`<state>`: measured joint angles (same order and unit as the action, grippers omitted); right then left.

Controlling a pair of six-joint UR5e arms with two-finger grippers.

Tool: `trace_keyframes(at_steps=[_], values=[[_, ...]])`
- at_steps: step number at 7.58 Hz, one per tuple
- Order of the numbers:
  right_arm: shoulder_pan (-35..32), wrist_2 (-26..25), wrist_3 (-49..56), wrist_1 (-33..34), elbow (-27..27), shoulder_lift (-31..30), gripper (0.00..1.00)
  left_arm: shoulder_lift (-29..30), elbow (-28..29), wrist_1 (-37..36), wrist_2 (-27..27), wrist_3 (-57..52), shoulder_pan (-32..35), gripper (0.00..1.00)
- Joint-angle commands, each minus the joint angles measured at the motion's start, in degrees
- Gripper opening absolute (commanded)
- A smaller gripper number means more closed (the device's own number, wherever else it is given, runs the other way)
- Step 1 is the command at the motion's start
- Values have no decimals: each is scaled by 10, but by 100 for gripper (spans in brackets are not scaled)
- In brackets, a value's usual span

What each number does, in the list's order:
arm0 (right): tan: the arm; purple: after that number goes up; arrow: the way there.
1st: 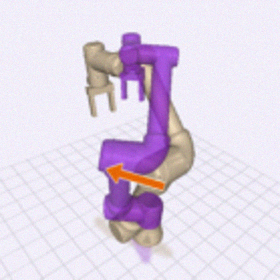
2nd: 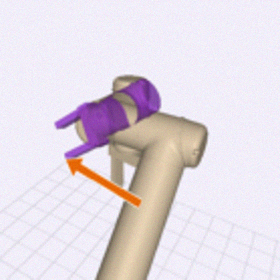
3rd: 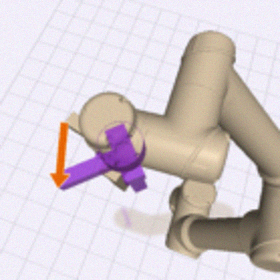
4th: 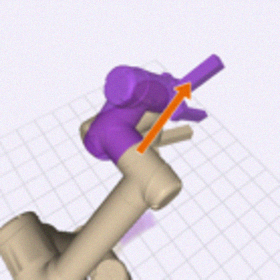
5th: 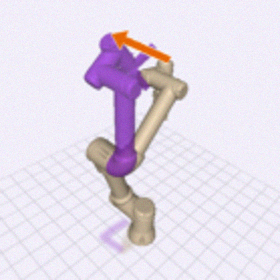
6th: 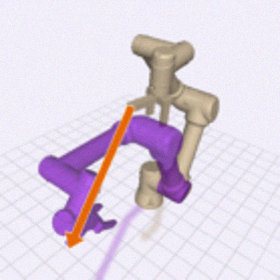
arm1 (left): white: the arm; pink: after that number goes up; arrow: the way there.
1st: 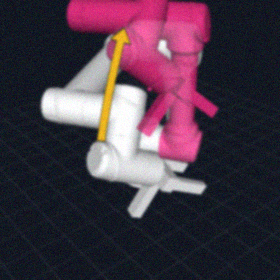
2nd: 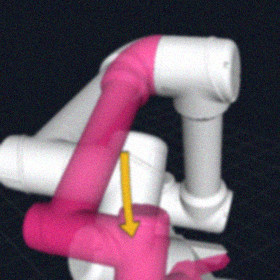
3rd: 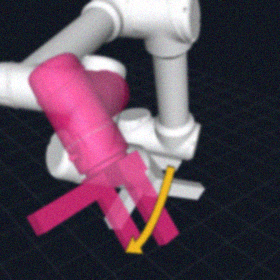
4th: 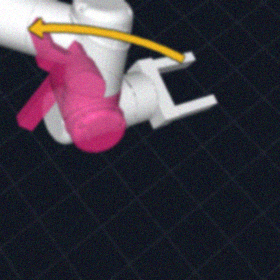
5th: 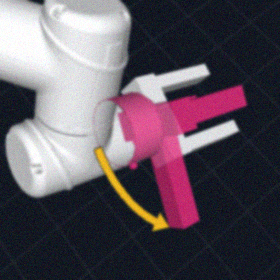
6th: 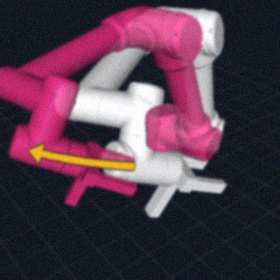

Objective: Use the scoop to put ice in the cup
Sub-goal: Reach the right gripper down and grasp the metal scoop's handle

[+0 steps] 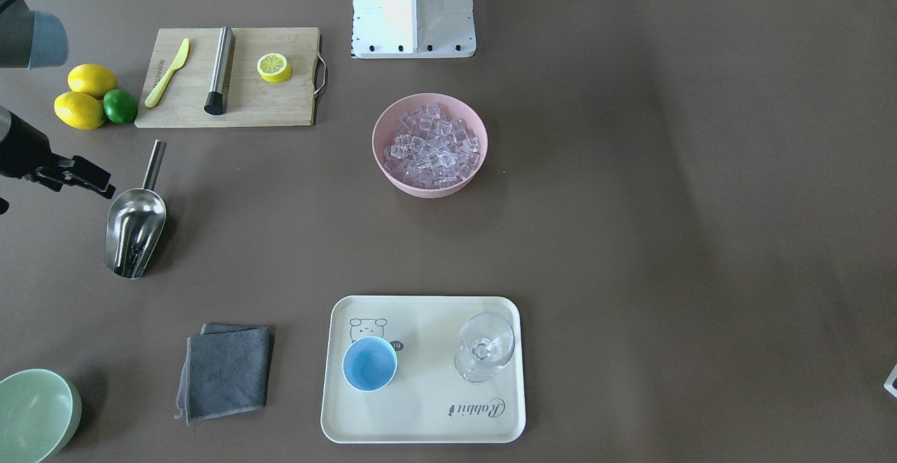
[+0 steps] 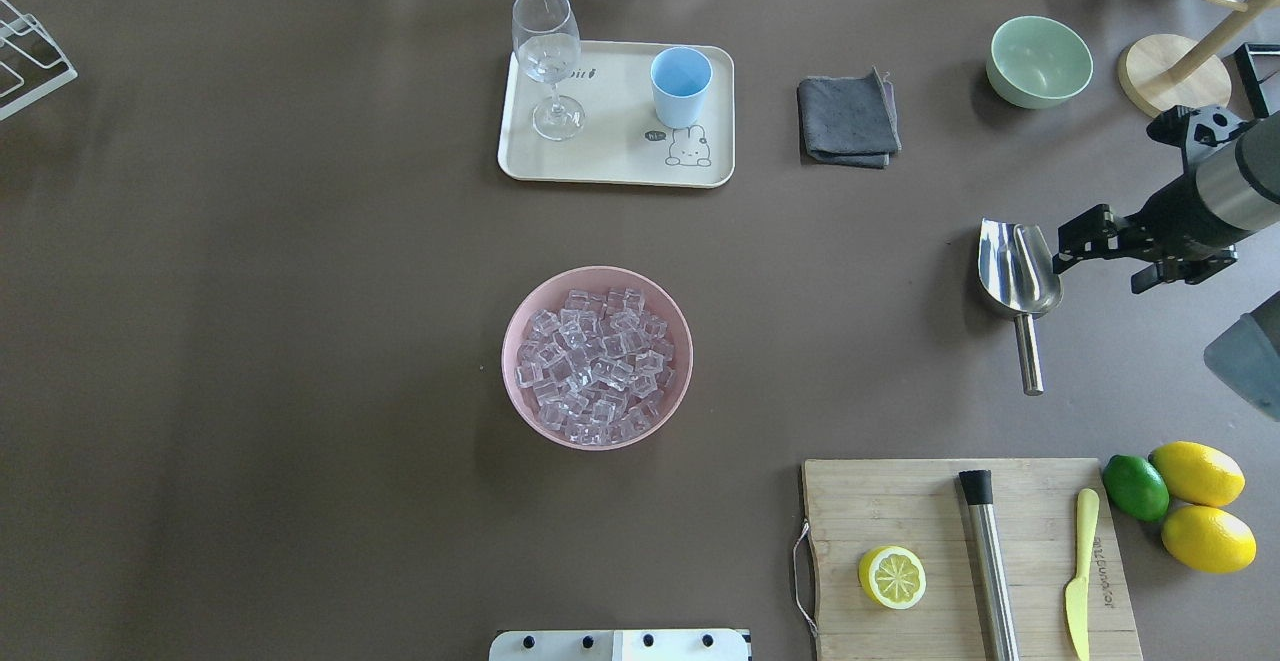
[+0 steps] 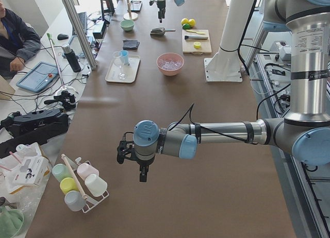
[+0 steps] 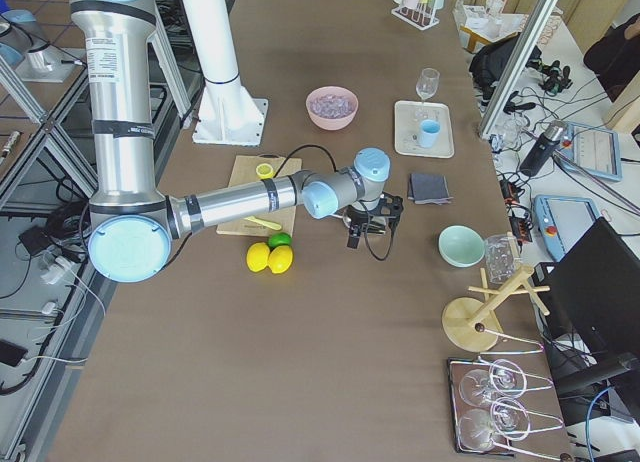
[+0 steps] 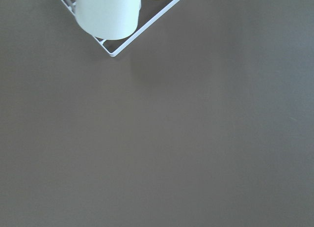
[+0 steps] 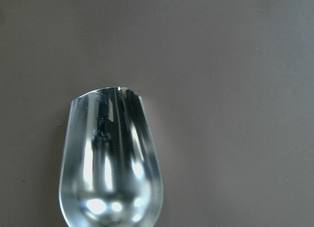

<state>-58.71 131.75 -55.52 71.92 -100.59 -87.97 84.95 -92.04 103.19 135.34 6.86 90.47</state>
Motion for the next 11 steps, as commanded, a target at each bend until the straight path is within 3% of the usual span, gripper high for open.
trace_keyframes(at_steps=[1,4,5,6,8,9,11], values=[[71,-6,-86,-25,-7,8,100,10,-23,3,0,2,-51,98],[105,-5,-87,-13,0,3,100,71,-22,-2,46,80,-118,98],[117,-6,-87,-3,0,4,100,94,-17,2,46,121,-171,98],[118,-6,-86,-1,1,3,90,119,-7,-3,41,121,-241,98],[118,-6,-83,-1,12,6,10,128,-14,44,46,115,-257,98],[118,-4,-80,-1,12,5,0,128,-25,60,45,116,-260,98],[117,-2,-79,-1,8,2,0,136,-54,62,45,116,-280,98]])
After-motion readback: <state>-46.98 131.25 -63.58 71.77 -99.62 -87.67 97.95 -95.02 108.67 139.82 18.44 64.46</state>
